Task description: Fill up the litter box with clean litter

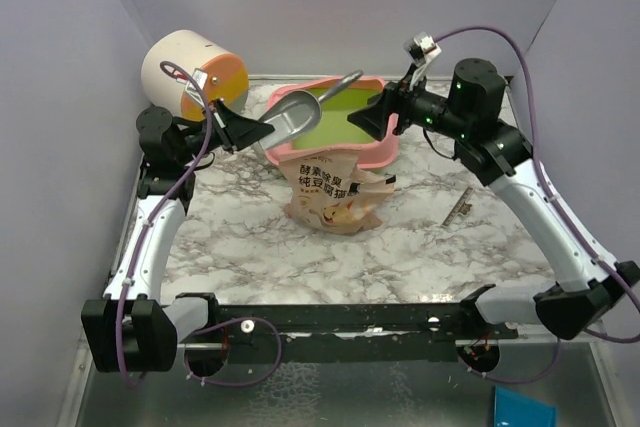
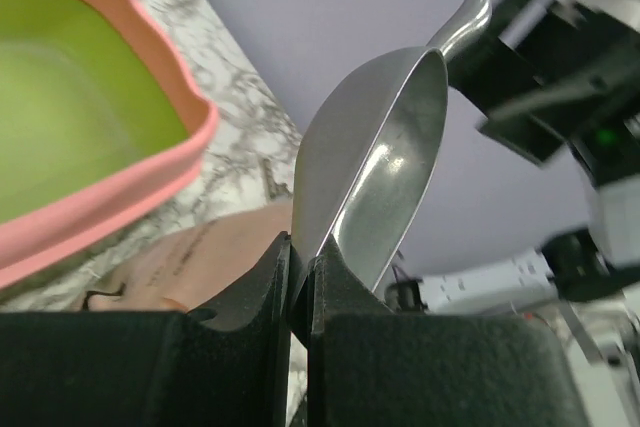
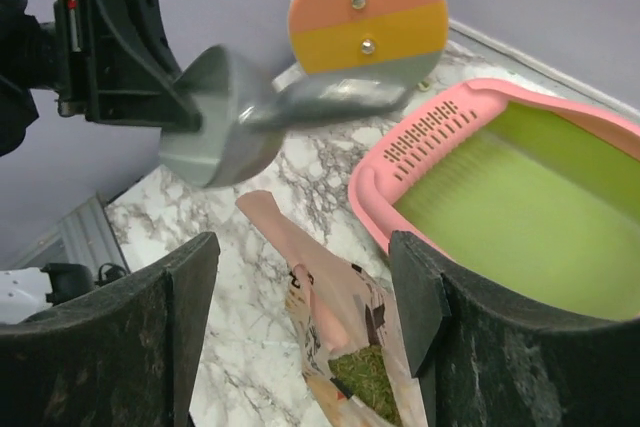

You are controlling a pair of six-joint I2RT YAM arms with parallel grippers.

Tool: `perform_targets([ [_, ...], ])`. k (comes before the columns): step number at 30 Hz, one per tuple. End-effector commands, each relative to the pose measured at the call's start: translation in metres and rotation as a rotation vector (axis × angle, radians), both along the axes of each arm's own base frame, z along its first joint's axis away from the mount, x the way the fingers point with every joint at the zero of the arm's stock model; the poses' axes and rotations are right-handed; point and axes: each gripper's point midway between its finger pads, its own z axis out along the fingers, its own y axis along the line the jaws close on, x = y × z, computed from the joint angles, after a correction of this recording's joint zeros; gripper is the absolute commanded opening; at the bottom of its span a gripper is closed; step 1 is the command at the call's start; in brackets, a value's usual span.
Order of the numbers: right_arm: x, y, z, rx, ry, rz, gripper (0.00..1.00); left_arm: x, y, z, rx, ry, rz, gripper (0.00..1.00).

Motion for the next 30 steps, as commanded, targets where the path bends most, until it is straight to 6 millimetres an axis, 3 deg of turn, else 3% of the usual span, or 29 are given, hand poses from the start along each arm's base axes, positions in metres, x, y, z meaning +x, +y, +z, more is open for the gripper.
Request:
perform_targets([
  [1,-0.006,0.013,0.017,0.058,0.032,0.215,0.67,-0.059,-0.016,0.038,0.04,-0.186,-0.302,0.0],
  [8,-0.004,0.014,0.026,0.048,0.017,0.252,0.66,-0.069,-0.017,0.014,0.05,-0.15,-0.33,0.0],
  [12,-0.02,0.014,0.028,0.071,0.009,0.308,0.65,-0.063,-0.016,0.003,0.043,-0.114,-0.319,0.0],
  [18,-0.035,0.012,0.019,0.083,0.016,0.349,0.63,-0.056,-0.017,0.0,0.045,-0.106,-0.323,0.0],
  [30,-0.03,0.026,0.008,0.104,0.078,0.432,0.5,-0.058,-0.031,-0.006,0.045,-0.097,-0.367,0.0],
])
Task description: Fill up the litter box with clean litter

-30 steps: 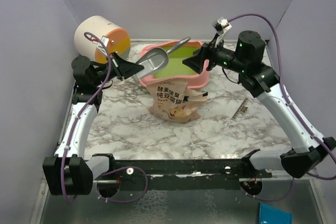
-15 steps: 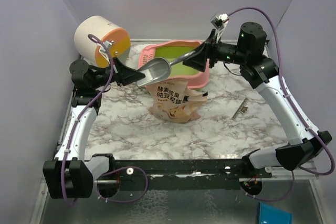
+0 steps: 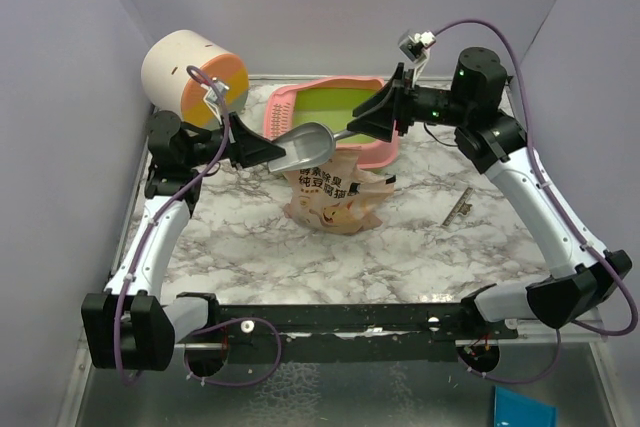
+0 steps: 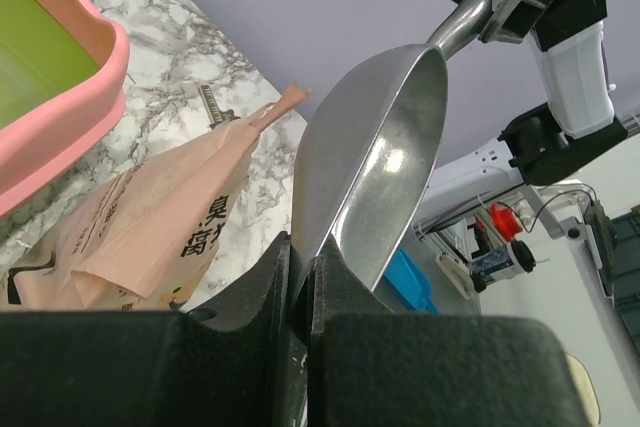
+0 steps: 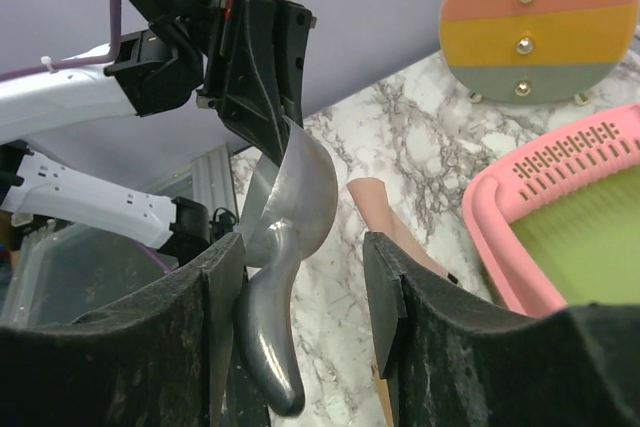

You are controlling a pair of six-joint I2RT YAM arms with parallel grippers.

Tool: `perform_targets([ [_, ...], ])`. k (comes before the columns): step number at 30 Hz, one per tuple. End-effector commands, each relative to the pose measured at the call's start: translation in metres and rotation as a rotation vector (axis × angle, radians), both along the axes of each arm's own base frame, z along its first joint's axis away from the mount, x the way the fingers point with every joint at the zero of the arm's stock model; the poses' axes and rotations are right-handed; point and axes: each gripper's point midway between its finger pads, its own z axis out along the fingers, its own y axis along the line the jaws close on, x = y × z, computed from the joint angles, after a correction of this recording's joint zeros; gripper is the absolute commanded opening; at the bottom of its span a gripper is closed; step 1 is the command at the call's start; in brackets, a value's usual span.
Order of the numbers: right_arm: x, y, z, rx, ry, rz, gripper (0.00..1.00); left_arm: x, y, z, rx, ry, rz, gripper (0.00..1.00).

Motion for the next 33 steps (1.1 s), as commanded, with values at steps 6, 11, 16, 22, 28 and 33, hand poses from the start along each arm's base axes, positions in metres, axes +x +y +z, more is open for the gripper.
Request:
perform_targets([
  [6,-0.004,0.007,-0.016,-0.006,0.041,0.078,0.44,0.003,-0.008,0.005,0.005,-0.042,-0.034,0.0],
  [11,-0.008,0.006,-0.027,-0.017,0.058,0.083,0.41,0.008,-0.017,0.003,0.006,-0.033,-0.046,0.0],
  [16,-0.007,0.005,-0.033,-0.031,0.075,0.076,0.38,0.009,-0.023,0.003,0.006,-0.037,-0.054,0.0],
  [22,-0.005,0.002,-0.035,-0.049,0.083,0.042,0.26,0.011,-0.024,0.004,0.005,-0.036,-0.05,0.0],
  [28,-0.004,-0.001,-0.042,-0.069,0.111,0.012,0.07,0.015,-0.026,0.003,0.005,-0.032,-0.045,0.0],
  [33,0.002,-0.009,-0.044,-0.075,0.132,-0.088,0.01,0.022,-0.026,0.001,0.03,-0.048,-0.021,0.25],
])
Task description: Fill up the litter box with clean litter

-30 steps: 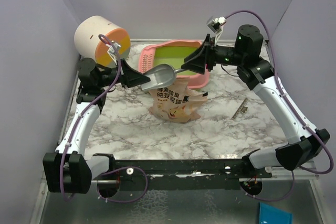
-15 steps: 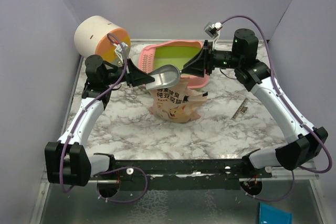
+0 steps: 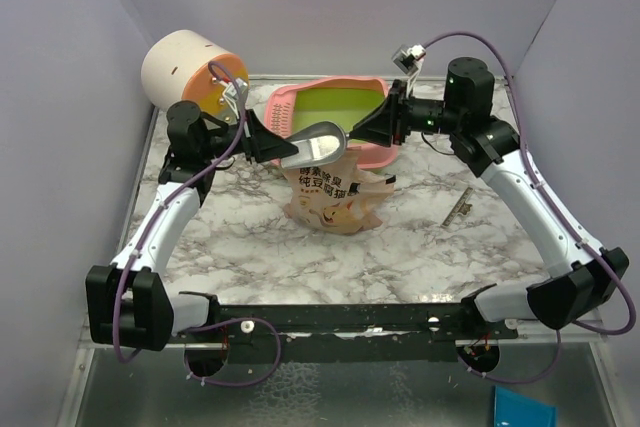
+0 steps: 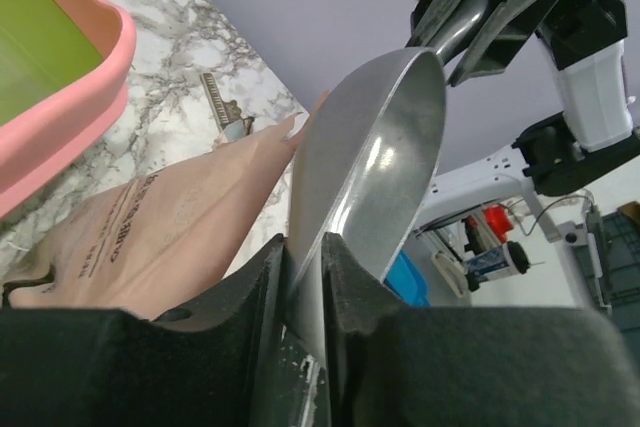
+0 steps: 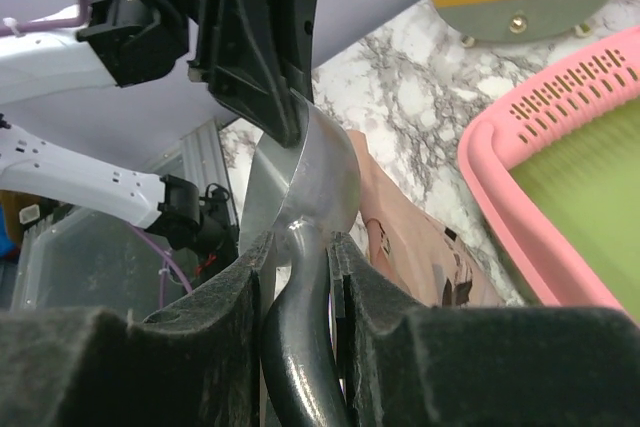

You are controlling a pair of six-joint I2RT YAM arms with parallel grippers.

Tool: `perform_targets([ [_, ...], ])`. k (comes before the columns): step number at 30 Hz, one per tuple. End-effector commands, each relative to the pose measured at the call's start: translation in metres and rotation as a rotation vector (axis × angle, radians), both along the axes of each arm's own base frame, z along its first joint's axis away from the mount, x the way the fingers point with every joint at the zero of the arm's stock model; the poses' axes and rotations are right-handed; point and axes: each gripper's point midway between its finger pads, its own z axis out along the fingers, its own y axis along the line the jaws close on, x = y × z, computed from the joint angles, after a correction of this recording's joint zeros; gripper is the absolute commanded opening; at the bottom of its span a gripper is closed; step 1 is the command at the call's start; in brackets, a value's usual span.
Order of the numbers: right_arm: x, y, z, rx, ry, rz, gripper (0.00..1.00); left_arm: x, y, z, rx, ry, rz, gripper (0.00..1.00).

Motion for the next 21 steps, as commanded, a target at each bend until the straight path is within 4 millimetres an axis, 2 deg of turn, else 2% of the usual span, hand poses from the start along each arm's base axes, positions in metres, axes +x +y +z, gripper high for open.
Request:
perform_targets([
  [1,-0.003,-0.011,-0.001,-0.015,0.03,-0.105,0.01,0.009,0.0,0.016,0.038,-0.113,0.042,0.31],
  [3,-0.001,-0.016,0.002,-0.011,0.022,-0.157,0.01,0.018,0.004,0.012,0.116,-0.14,0.095,0.4],
  [8,0.004,-0.041,0.019,-0.015,-0.017,-0.337,0.01,0.029,0.016,0.008,0.243,-0.232,0.186,0.49],
  [12,0.01,-0.083,0.037,-0.059,-0.079,-0.584,0.01,0.038,0.023,0.0,0.325,-0.291,0.237,0.53],
  [14,0.012,-0.108,0.044,-0.1,-0.103,-0.706,0.01,0.04,0.018,-0.009,0.359,-0.297,0.219,0.54],
  [17,0.015,-0.137,0.038,-0.199,-0.098,-0.843,0.01,0.038,-0.002,-0.021,0.419,-0.34,0.145,0.55],
  [21,0.014,-0.154,0.013,-0.308,-0.045,-0.907,0.01,0.028,-0.034,-0.027,0.514,-0.424,0.022,0.56],
])
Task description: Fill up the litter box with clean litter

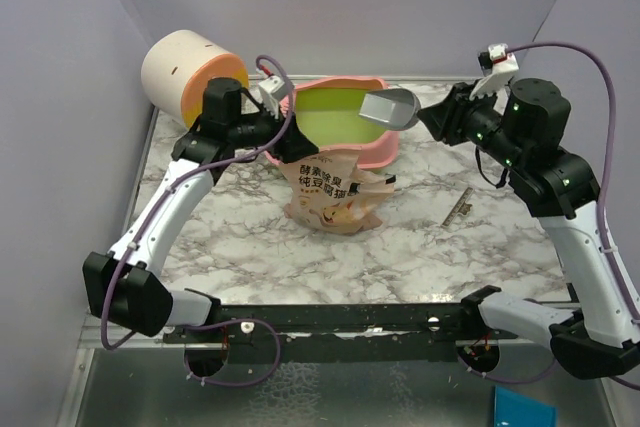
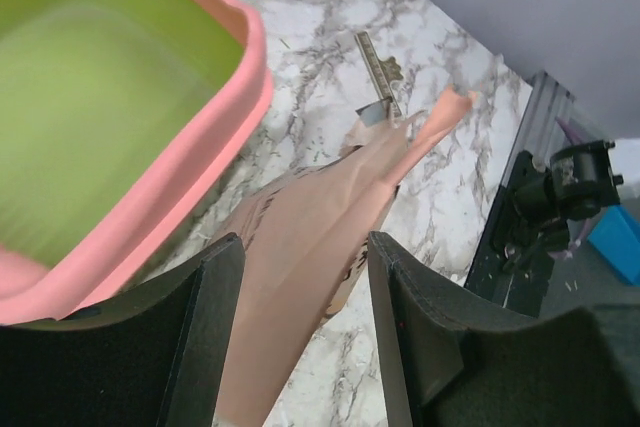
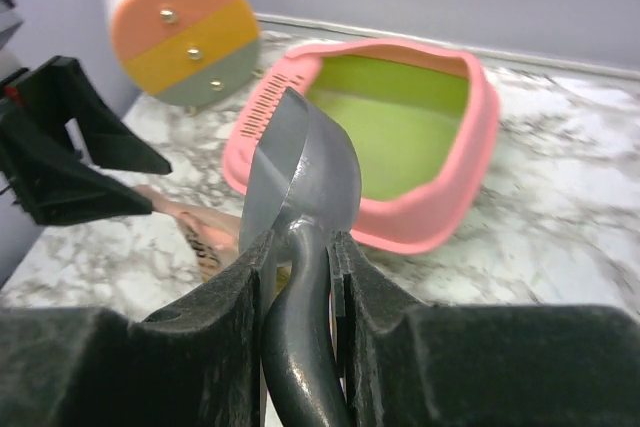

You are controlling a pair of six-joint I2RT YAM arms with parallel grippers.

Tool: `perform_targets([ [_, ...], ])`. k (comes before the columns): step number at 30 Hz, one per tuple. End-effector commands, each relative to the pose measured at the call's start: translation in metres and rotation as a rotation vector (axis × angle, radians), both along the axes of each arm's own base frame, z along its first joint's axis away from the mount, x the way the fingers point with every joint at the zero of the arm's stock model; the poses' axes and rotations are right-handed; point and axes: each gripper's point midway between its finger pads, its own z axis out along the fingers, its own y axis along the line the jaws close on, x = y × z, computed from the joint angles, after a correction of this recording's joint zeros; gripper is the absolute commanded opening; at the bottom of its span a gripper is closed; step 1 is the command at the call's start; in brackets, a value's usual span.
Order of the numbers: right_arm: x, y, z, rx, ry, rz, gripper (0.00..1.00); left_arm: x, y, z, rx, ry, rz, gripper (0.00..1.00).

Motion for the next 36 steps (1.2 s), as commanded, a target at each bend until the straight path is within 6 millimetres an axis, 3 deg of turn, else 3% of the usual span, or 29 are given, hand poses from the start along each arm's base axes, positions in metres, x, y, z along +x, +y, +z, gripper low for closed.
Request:
perform_targets([
  [1,0.005,-0.038,-0.038,-0.15,0.113,-0.188,0.01,-0.005,-0.025,-0.006,0.181,-0.126,-0.099,0.56],
  [7,-0.004,-0.044,-0.058,-0.199,0.191,-0.189,0.01,-0.016,-0.04,-0.006,0.251,-0.194,-0.167,0.56],
  [13,-0.018,-0.027,-0.062,-0.211,0.241,-0.061,0.01,-0.014,-0.033,-0.032,0.377,-0.204,-0.133,0.56],
  [16,-0.023,-0.02,-0.068,-0.209,0.263,-0.01,0.01,-0.003,-0.029,-0.048,0.442,-0.195,-0.091,0.55],
  [18,-0.024,-0.019,-0.073,-0.209,0.269,0.003,0.01,0.004,-0.026,-0.054,0.471,-0.185,-0.064,0.5],
  [20,-0.024,-0.016,-0.078,-0.208,0.276,0.013,0.01,0.007,-0.026,-0.056,0.483,-0.181,-0.052,0.38],
  [28,-0.022,0.0,-0.085,-0.205,0.295,0.1,0.01,-0.001,-0.023,-0.041,0.459,-0.234,-0.055,0.01],
  [33,-0.02,0.007,-0.088,-0.205,0.306,0.137,0.01,-0.011,-0.022,-0.024,0.419,-0.28,-0.059,0.0],
  [36,-0.025,0.011,-0.085,-0.194,0.308,0.169,0.01,-0.015,-0.02,-0.03,0.419,-0.27,-0.061,0.0],
])
